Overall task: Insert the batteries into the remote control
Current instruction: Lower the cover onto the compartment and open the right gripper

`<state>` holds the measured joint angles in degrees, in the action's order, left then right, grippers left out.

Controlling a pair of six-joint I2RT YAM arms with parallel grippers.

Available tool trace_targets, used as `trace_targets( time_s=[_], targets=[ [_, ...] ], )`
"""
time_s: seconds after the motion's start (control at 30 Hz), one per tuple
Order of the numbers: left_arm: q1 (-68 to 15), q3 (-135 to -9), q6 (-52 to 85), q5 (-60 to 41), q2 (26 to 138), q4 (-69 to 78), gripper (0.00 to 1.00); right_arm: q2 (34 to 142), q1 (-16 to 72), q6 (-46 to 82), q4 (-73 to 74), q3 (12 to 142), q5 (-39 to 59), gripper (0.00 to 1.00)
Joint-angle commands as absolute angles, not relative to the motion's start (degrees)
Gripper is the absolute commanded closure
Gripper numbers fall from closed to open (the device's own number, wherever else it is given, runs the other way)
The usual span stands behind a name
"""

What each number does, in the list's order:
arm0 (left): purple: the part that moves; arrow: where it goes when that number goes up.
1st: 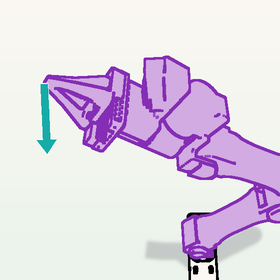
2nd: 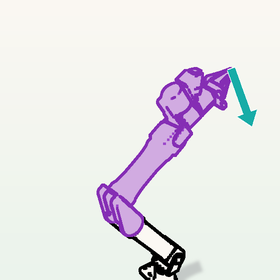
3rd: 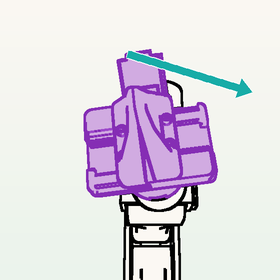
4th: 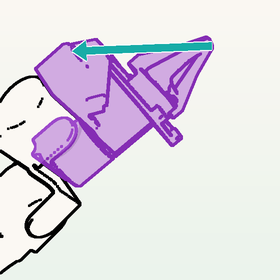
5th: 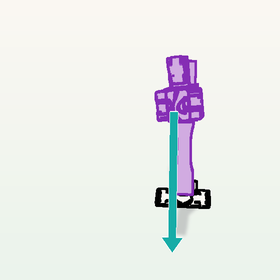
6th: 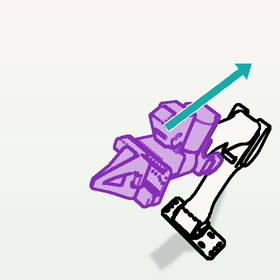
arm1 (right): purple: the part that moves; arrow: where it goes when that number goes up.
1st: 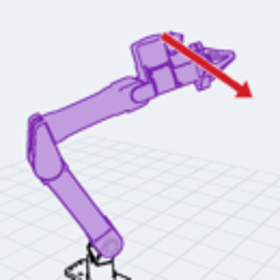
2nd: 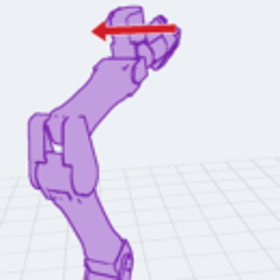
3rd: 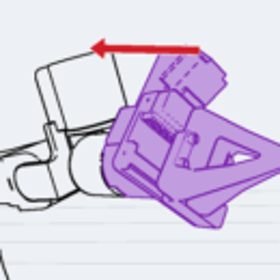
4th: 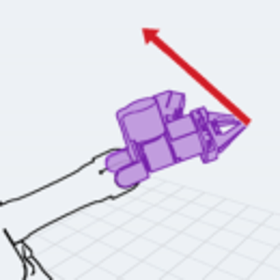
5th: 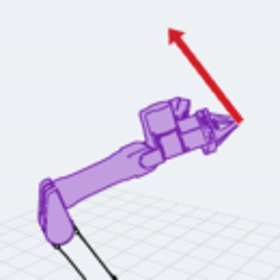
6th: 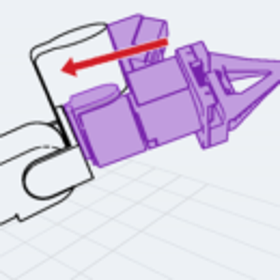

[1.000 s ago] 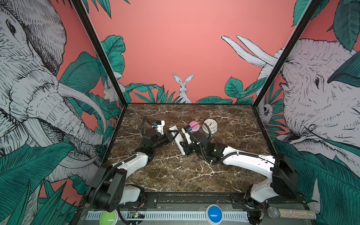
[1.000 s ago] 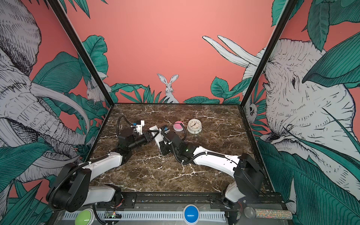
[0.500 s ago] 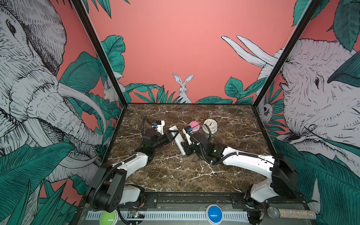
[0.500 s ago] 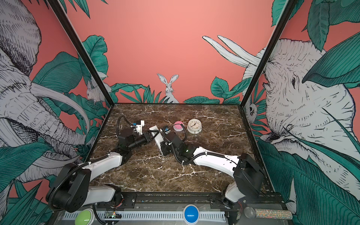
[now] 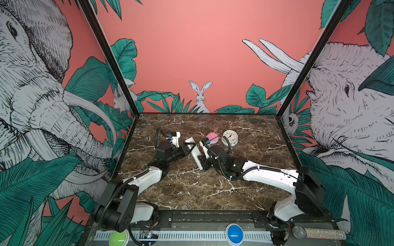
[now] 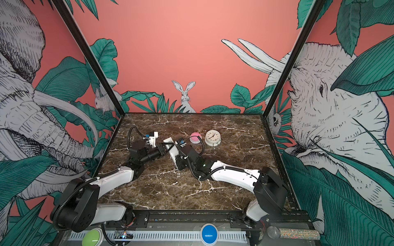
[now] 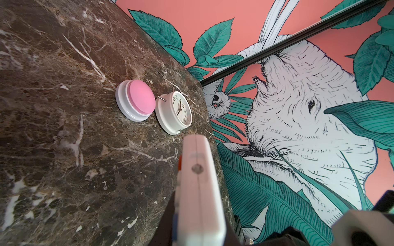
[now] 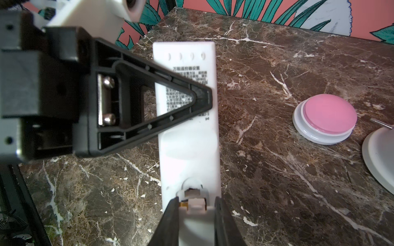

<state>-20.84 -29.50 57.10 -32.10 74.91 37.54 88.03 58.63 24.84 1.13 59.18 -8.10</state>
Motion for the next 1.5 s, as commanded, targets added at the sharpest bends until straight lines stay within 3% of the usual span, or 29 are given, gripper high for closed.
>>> trace_targets(
  time_s=[0.0,1.47],
  targets=[
    [-20.61,-29.27,57.6,-32.33,72.41,40.49,1.0,88.82,59.03,24.87,2.18,58.1,-7.58,0.95],
    [-20.65,-29.4,57.48,-32.37,71.63,39.85,1.0,88.96,59.0,24.54,3.14,58.72,-5.02,0.47]
  ],
)
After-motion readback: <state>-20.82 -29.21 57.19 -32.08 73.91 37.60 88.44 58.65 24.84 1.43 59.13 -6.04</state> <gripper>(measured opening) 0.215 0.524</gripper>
